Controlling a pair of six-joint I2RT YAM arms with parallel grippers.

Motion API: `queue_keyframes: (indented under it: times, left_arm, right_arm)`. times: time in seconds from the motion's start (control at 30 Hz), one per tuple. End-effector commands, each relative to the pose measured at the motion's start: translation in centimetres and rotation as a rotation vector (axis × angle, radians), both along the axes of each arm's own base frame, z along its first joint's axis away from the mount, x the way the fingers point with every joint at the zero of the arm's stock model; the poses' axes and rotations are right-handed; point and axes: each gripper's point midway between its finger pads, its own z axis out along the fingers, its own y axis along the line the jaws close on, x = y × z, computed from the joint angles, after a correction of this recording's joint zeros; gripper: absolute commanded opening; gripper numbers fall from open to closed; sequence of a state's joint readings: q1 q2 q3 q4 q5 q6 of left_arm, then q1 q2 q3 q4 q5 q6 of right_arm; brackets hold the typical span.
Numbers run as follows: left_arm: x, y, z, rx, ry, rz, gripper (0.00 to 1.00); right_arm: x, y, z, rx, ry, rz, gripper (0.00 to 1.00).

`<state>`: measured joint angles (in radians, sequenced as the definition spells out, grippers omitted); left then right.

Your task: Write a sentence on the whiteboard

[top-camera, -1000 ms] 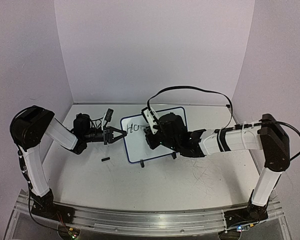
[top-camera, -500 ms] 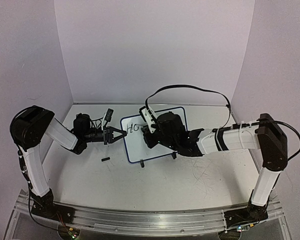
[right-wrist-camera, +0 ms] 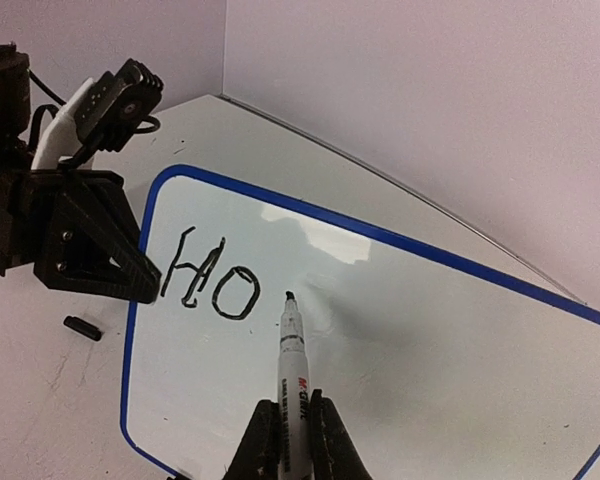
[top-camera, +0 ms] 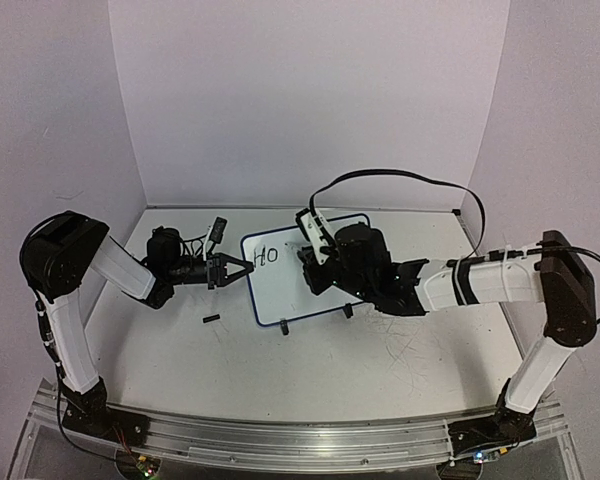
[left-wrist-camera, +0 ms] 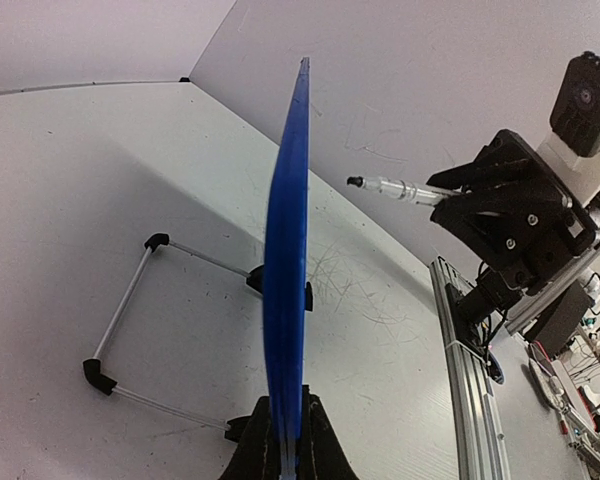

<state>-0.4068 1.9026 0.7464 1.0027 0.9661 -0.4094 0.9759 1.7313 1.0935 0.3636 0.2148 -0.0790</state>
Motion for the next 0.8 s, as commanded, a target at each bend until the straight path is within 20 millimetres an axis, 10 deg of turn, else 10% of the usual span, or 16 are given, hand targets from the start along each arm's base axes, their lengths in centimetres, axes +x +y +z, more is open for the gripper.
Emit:
queue_keyframes:
  times: [0.0,0.77]
  left_arm:
    - [-0.3,-0.4,-1.3,0.047,0.006,-0.004,0.00]
    - [-0.3,-0.4,-1.4,0.047,0.007,-0.008,0.00]
  right_arm:
    - [1.0,0.8,2.4,-0.013,-0.034,-0.028,0.00]
    - [1.1,2.3,0.7,-0.068,-0.008,-0.015,0.00]
